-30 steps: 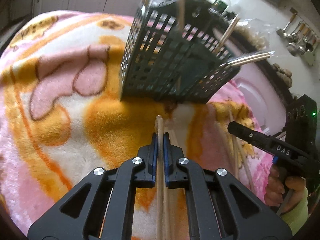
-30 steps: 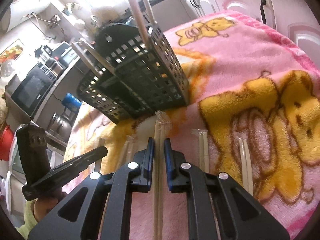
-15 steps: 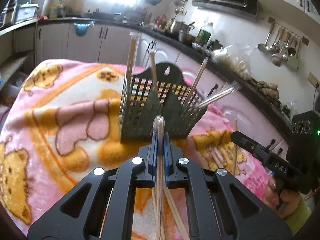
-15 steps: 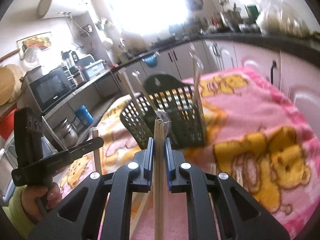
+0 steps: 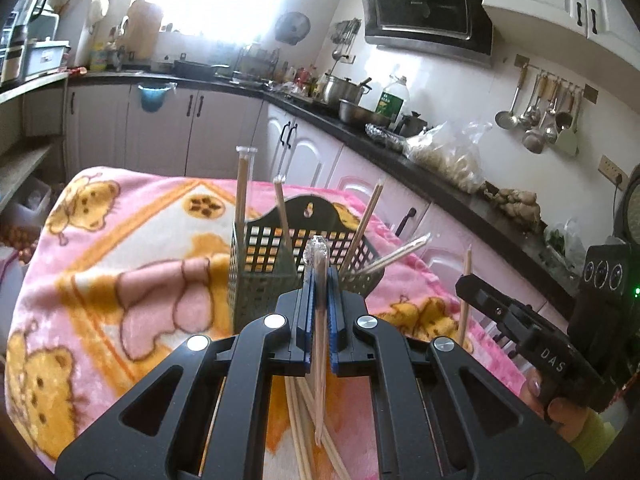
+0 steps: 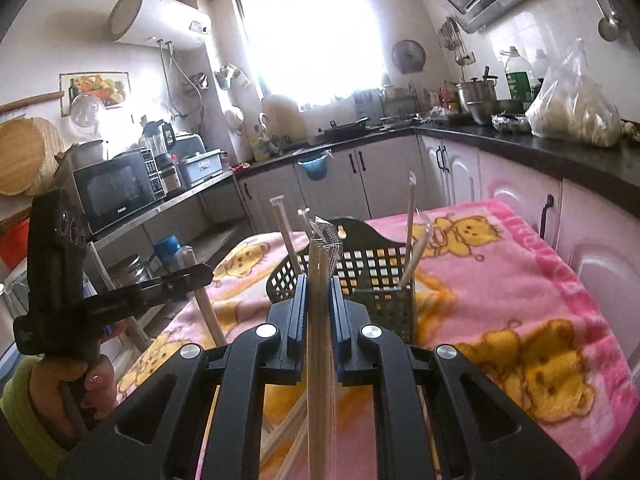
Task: Organize utensils
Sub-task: 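Lift the left gripper's chopstick over the caddy while the right gripper carries its chopstick there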
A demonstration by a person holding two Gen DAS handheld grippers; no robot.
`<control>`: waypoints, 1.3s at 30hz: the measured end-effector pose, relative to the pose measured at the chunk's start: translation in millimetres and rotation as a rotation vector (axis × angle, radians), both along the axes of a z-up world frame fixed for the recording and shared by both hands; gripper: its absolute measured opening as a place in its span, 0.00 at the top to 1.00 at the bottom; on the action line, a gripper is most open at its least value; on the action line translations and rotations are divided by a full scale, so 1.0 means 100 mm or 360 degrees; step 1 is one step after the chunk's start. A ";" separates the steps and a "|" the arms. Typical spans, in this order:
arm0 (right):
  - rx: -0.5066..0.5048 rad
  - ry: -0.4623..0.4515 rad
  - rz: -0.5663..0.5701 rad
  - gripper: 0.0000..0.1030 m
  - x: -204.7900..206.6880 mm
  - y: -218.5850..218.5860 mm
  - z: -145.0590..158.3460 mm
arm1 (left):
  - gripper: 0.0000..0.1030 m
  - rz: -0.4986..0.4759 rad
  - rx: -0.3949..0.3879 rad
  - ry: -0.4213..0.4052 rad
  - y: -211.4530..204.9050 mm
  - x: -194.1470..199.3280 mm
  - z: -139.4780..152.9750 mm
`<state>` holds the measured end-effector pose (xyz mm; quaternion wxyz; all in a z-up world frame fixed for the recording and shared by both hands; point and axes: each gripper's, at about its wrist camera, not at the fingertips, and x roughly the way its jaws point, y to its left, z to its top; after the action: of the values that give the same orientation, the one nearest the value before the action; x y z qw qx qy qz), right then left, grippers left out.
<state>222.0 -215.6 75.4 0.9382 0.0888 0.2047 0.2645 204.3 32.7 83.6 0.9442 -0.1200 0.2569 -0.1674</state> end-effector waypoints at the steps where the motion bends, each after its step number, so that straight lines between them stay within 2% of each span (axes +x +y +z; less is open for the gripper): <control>1: 0.0001 -0.0005 0.0000 0.90 0.00 0.01 0.01 | 0.99 0.0000 0.0004 -0.0010 -0.01 0.01 0.03; 19: 0.0030 -0.0118 -0.0048 0.90 0.29 0.07 0.33 | 0.99 0.0023 0.0022 -0.0170 0.04 0.34 0.51; 28: 0.0031 -0.0153 -0.0065 0.90 0.52 0.13 0.43 | 0.99 0.0055 0.0011 -0.0234 0.08 0.55 0.67; 39: 0.0083 -0.0260 -0.0096 0.90 0.82 0.24 0.63 | 0.99 0.0124 -0.0017 -0.0287 0.20 0.79 0.75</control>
<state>303.7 -192.0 138.3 0.9567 0.0975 0.1177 0.2477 283.0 52.9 158.4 0.9687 -0.1193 0.1652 -0.1421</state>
